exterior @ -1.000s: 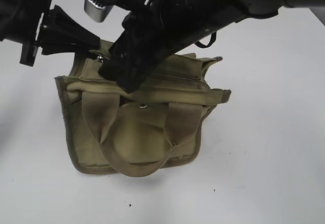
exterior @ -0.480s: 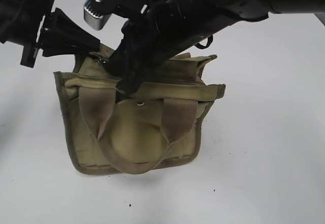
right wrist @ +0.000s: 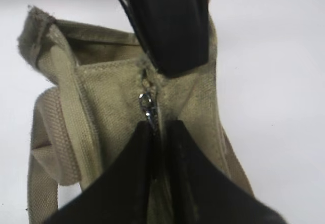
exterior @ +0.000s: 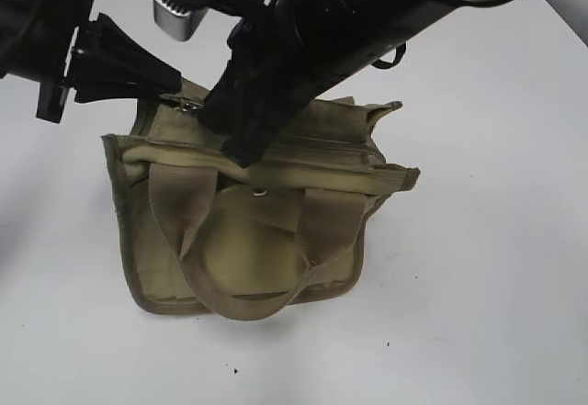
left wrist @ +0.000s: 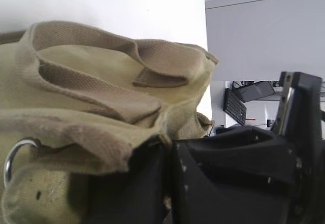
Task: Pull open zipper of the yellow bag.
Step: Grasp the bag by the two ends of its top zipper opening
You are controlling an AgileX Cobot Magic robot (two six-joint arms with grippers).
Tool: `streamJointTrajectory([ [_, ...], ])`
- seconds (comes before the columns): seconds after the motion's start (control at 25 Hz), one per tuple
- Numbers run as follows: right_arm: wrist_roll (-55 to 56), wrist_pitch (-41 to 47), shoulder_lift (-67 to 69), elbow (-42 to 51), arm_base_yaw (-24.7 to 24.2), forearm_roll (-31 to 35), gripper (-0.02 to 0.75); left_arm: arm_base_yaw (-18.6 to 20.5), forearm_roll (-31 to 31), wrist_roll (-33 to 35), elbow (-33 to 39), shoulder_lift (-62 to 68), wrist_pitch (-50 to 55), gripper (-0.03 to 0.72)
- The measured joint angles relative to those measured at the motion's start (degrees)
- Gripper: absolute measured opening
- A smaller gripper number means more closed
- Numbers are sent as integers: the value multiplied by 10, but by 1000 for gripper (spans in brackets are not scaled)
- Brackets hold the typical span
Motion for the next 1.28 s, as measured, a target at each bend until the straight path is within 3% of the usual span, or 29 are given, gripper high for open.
streamJointTrajectory([
  [0.6, 4, -18, 18, 0, 2, 14, 71, 5, -3, 0, 0, 0, 13, 0],
  [0.96, -9, -16, 25, 2, 2, 20, 268, 11, -3, 2, 0, 0, 15, 0],
  [1.12, -10, -13, 25, 2, 2, 23, 302, 11, -3, 2, 0, 0, 15, 0],
  [1.28, -17, -14, 25, 3, 17, 19, 287, 5, -3, 2, 0, 0, 15, 0],
])
